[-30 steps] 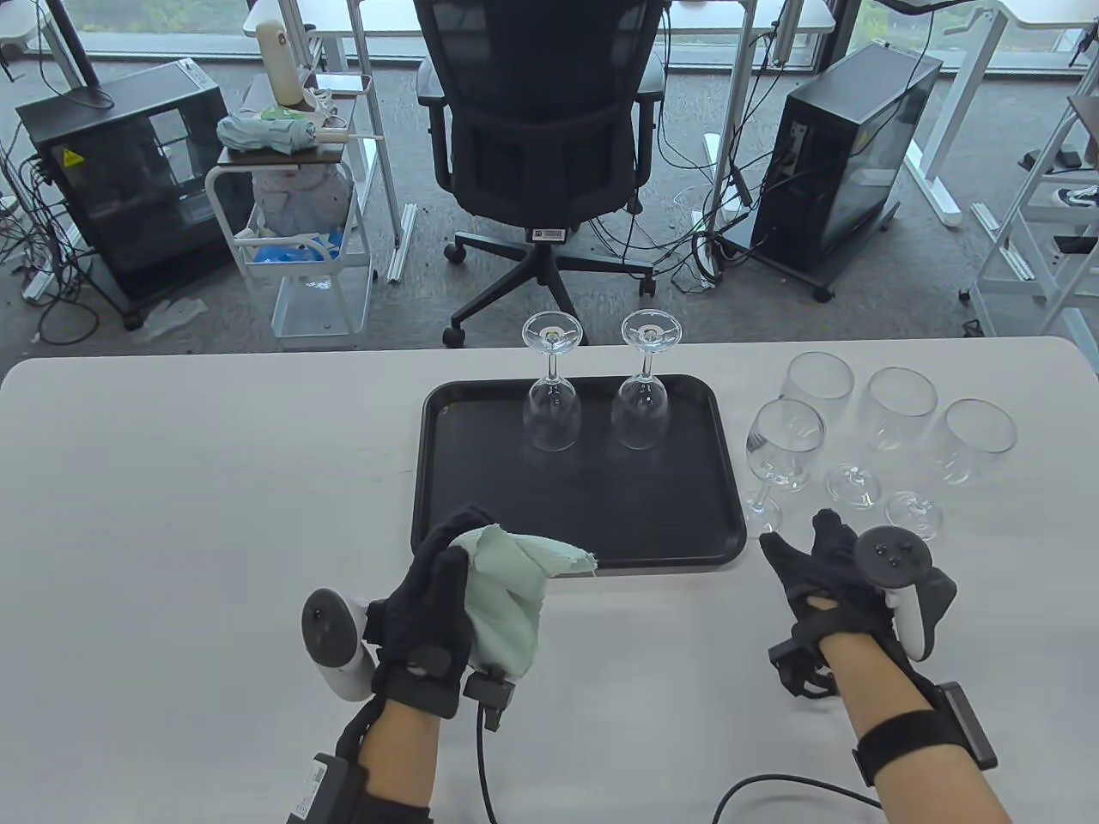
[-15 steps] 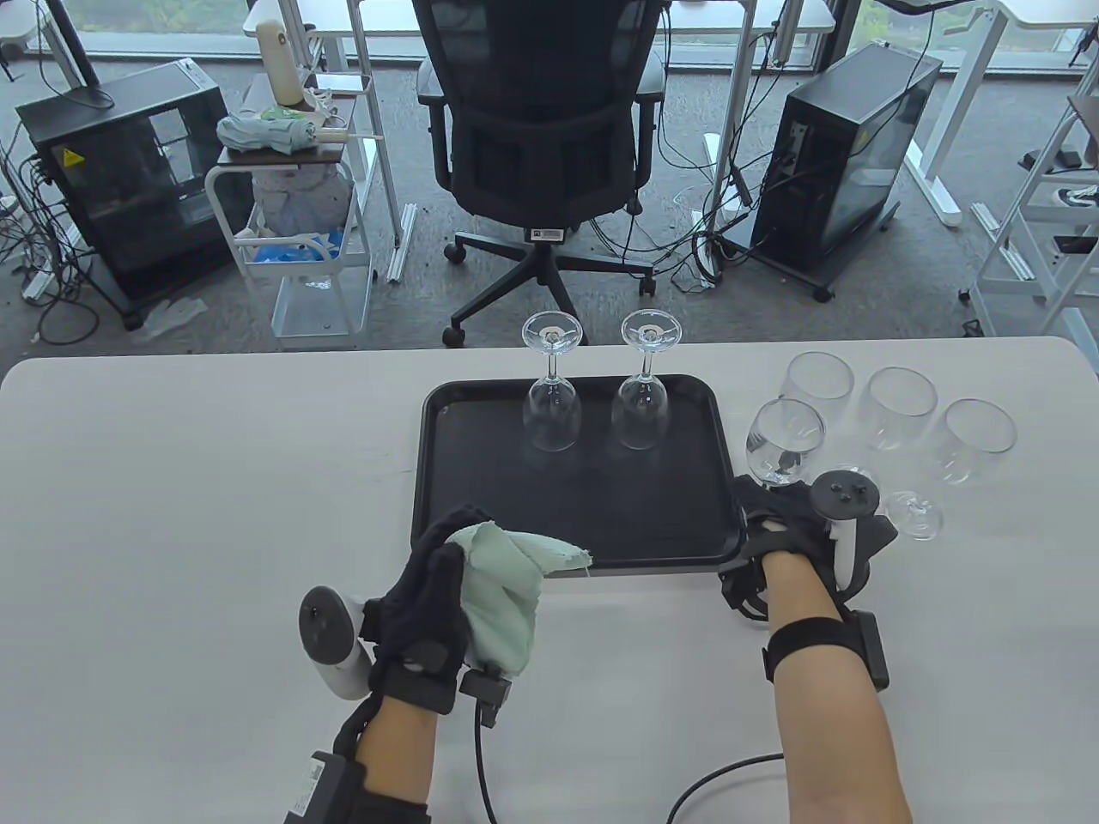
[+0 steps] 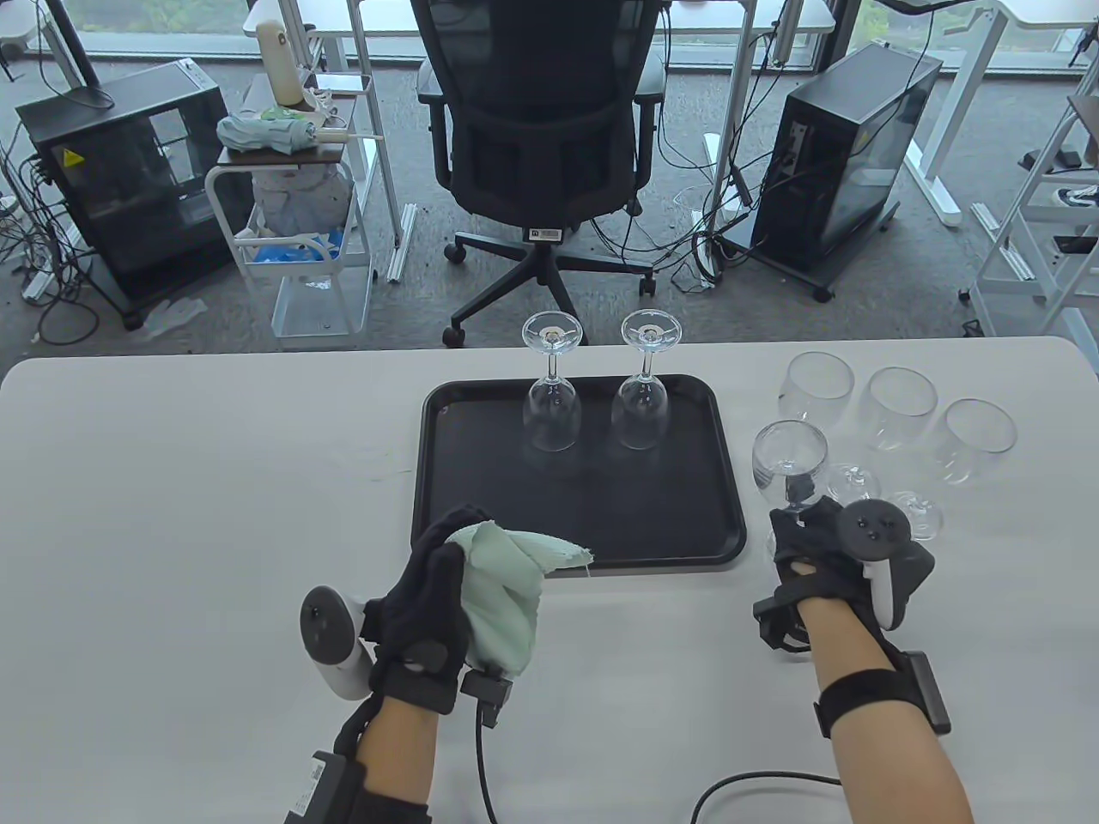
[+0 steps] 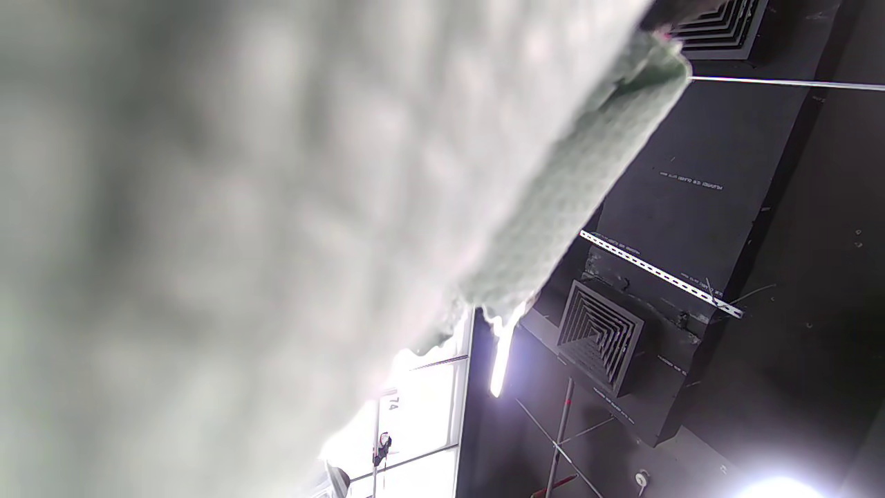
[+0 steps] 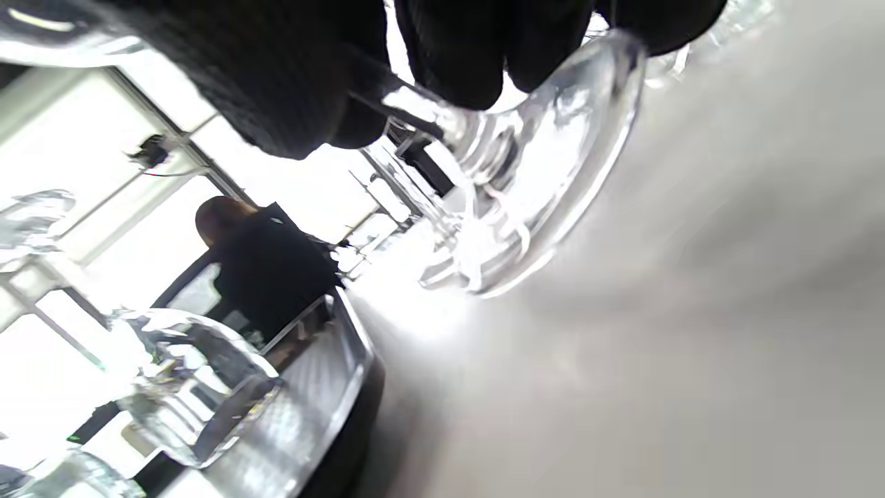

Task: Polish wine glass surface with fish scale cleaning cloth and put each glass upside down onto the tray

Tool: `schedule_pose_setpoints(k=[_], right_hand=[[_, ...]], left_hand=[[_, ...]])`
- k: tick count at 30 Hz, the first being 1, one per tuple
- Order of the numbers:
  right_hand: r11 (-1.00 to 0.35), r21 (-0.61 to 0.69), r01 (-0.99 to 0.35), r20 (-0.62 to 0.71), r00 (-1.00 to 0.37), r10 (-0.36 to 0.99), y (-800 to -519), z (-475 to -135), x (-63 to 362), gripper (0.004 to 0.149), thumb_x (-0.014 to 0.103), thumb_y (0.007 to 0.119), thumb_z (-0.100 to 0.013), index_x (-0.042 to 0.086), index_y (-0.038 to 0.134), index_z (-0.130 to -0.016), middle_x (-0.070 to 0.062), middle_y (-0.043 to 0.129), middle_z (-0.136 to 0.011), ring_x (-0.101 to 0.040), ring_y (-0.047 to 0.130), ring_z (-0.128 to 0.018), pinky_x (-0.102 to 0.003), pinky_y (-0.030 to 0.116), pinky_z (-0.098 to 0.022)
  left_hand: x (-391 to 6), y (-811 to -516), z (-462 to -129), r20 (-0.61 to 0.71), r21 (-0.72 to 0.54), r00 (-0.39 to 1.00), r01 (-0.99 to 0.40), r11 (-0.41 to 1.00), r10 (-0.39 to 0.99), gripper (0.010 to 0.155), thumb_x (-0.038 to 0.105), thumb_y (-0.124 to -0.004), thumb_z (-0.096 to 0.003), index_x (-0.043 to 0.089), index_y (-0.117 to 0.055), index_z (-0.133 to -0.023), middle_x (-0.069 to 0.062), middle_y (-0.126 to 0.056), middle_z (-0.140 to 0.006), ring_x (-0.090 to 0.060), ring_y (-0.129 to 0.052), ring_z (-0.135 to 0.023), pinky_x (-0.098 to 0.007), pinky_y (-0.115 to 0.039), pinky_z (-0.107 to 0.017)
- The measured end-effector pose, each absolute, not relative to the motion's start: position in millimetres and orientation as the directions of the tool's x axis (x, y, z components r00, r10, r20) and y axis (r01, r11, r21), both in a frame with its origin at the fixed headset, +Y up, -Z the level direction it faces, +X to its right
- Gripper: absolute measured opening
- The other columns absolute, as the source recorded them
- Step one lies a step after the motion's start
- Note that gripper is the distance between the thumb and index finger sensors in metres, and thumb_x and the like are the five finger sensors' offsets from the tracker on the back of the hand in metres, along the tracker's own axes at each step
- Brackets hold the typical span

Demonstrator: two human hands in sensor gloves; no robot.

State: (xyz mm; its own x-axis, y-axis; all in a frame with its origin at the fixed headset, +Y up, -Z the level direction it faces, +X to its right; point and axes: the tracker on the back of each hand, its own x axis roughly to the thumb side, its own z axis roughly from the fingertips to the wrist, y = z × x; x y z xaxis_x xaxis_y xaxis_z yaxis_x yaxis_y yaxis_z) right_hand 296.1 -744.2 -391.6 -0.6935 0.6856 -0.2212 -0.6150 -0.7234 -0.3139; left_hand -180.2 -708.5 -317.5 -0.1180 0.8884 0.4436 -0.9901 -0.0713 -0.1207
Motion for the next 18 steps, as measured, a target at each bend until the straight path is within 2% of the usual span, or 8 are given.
schedule_pose_setpoints(k=[1,4,6,8,13,15,18], right_hand=[[-0.766,-0.341,-0.545,-0.106,-0.787,0.608,-733,-380,295,0.044,0.039,0.085,-0.05,0.033,0.075,-0.092,-0.01,0.079,-0.099,-0.042,0.054,-0.101,-0.068,0.049,-0.068],[-0.832,-0.428,-0.352,0.203,-0.935,0.291,-711,-353,283,0.048,0.039,0.083,-0.052,0.036,0.067,-0.097,-0.005,0.085,-0.092,-0.036,0.054,-0.104,-0.072,0.042,-0.068],[-0.853,-0.471,-0.224,0.355,-0.934,0.049,-700,-329,262,0.049,0.039,0.084,-0.052,0.036,0.067,-0.098,-0.004,0.087,-0.087,-0.029,0.071,-0.094,-0.066,0.061,-0.067],[-0.854,-0.492,-0.173,0.444,-0.893,-0.075,-695,-311,240,0.049,0.04,0.086,-0.051,0.037,0.069,-0.097,-0.003,0.089,-0.086,-0.028,0.075,-0.091,-0.055,0.073,-0.06],[-0.864,-0.495,-0.092,0.461,-0.871,-0.171,-684,-289,188,0.05,0.039,0.089,-0.05,0.035,0.073,-0.097,-0.003,0.093,-0.084,-0.029,0.08,-0.088,-0.049,0.078,-0.053],[-0.864,-0.502,-0.034,0.401,-0.895,-0.197,-678,-287,166,0.05,0.039,0.089,-0.048,0.035,0.075,-0.095,-0.003,0.094,-0.083,-0.028,0.082,-0.086,-0.048,0.079,-0.052],[-0.84,-0.543,-0.015,0.338,-0.919,-0.203,-668,-287,142,0.05,0.039,0.09,-0.048,0.034,0.075,-0.095,-0.004,0.094,-0.082,-0.03,0.082,-0.086,-0.048,0.079,-0.052]], left_hand=[[-180,-709,-317,0.445,-0.122,-0.119,-0.99,-0.071,0.888,0.054,0.059,-0.059,-0.0579,0.03,-0.064,-0.103,-0.003,-0.062,-0.113,-0.036,-0.069,-0.101,-0.062,-0.076,-0.063],[-179,-707,-316,0.452,-0.12,-0.117,-0.99,-0.07,0.884,0.054,0.059,-0.059,-0.0578,0.03,-0.064,-0.103,-0.002,-0.062,-0.113,-0.036,-0.069,-0.101,-0.062,-0.075,-0.064],[-178,-706,-315,0.458,-0.118,-0.116,-0.991,-0.068,0.882,0.054,0.059,-0.059,-0.0579,0.03,-0.064,-0.103,-0.002,-0.062,-0.114,-0.036,-0.068,-0.101,-0.063,-0.075,-0.064],[-177,-705,-314,0.471,-0.115,-0.112,-0.991,-0.065,0.875,0.054,0.059,-0.059,-0.0576,0.031,-0.064,-0.103,-0.002,-0.061,-0.114,-0.036,-0.068,-0.102,-0.063,-0.074,-0.064],[-169,-701,-310,0.5,-0.097,-0.063,-0.995,-0.016,0.864,0.054,0.059,-0.059,-0.057,0.031,-0.064,-0.103,-0.002,-0.062,-0.113,-0.035,-0.068,-0.102,-0.063,-0.073,-0.065],[-165,-699,-308,0.511,-0.106,-0.059,-0.994,-0.005,0.857,0.054,0.059,-0.059,-0.0569,0.031,-0.064,-0.103,-0.002,-0.062,-0.113,-0.035,-0.067,-0.102,-0.064,-0.071,-0.066],[-159,-696,-306,0.529,-0.128,-0.051,-0.992,0.02,0.847,0.054,0.06,-0.059,-0.0567,0.032,-0.064,-0.103,-0.001,-0.061,-0.114,-0.035,-0.065,-0.103,-0.066,-0.066,-0.069]])
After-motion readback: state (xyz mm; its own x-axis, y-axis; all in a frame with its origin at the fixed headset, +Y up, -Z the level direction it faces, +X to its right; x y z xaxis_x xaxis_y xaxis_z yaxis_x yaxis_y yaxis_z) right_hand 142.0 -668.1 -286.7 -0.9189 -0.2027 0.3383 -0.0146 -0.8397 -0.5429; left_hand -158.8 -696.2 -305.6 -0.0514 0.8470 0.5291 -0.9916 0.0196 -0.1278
